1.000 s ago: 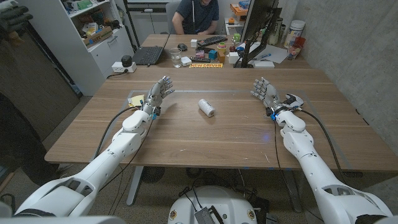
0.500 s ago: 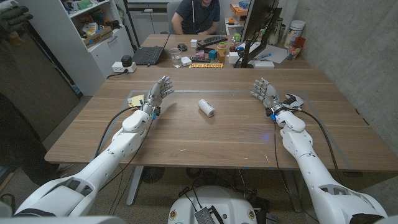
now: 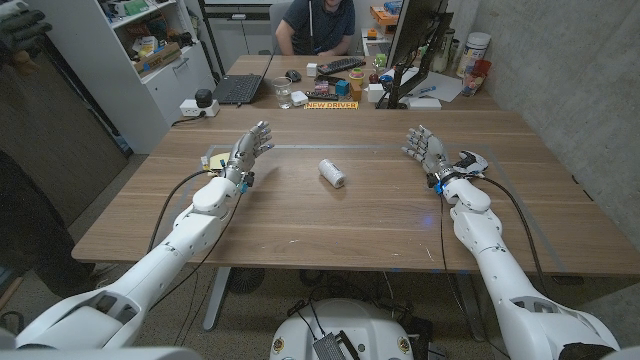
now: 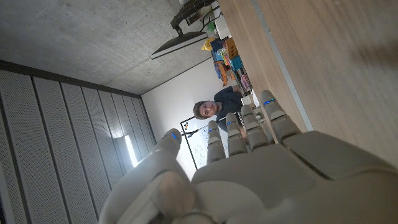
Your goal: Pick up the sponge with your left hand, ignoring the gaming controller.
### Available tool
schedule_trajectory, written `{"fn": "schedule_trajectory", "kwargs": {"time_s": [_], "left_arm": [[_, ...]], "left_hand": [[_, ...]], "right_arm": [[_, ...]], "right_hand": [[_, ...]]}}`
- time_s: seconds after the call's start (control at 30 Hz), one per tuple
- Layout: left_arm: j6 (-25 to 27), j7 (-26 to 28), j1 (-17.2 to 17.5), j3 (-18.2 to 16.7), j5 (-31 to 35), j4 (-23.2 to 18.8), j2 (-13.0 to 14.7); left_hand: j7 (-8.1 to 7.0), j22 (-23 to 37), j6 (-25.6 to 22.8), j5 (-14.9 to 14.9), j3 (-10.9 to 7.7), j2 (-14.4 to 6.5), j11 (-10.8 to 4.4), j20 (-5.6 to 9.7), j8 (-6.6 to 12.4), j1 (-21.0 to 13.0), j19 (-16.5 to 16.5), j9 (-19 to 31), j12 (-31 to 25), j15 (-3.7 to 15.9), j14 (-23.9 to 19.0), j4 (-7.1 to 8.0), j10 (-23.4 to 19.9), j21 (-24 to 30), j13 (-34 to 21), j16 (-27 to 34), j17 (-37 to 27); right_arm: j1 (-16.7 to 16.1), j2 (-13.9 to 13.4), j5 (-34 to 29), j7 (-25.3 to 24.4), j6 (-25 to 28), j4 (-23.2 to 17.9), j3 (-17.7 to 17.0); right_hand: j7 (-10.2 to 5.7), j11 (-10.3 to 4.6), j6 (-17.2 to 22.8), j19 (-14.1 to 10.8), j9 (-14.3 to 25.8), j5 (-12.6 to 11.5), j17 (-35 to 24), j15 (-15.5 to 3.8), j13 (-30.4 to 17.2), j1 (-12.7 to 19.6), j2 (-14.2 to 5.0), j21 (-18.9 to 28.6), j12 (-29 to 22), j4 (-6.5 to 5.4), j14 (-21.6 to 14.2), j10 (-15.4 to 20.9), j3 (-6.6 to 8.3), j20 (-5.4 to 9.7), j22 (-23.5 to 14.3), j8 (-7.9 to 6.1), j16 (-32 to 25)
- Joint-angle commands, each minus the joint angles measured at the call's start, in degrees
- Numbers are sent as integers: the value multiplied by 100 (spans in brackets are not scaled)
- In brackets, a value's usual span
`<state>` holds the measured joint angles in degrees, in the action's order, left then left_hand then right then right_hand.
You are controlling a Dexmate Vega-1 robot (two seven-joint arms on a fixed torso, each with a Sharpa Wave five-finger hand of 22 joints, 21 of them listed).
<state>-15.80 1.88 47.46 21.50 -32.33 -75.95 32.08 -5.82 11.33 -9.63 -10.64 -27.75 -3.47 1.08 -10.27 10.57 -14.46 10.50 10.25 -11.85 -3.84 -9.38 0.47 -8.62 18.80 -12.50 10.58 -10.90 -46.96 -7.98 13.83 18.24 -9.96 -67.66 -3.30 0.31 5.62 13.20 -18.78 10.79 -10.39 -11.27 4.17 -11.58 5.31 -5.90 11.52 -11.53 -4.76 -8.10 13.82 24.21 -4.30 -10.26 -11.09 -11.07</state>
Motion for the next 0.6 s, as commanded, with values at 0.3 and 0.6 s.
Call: {"fn": "schedule_trajectory", "kwargs": {"time_s": [0.3,0.6], "left_arm": [[1461,2348,584,-149,2119,-1405,913],[2095,2691,658,-320,2524,-1675,1130]], "left_hand": [[-291,3,6,13,-36,191,-64,-33,15,-199,-173,17,42,36,259,-305,186,-126,28,-39,16],[-452,1,-21,22,-38,271,-171,-77,34,-286,-212,19,28,61,329,-438,214,-161,38,-29,23]], "right_arm": [[66,99,-86,196,-194,107,103],[29,74,-144,94,-170,51,118]], "right_hand": [[-11,-8,45,-47,30,-19,-10,1,-27,-2,12,44,-23,1,-55,14,22,7,-15,-20,-40],[-11,-14,42,-46,30,-19,-11,-2,-27,-10,25,43,-24,0,-58,15,18,3,-15,-19,-42]]}}
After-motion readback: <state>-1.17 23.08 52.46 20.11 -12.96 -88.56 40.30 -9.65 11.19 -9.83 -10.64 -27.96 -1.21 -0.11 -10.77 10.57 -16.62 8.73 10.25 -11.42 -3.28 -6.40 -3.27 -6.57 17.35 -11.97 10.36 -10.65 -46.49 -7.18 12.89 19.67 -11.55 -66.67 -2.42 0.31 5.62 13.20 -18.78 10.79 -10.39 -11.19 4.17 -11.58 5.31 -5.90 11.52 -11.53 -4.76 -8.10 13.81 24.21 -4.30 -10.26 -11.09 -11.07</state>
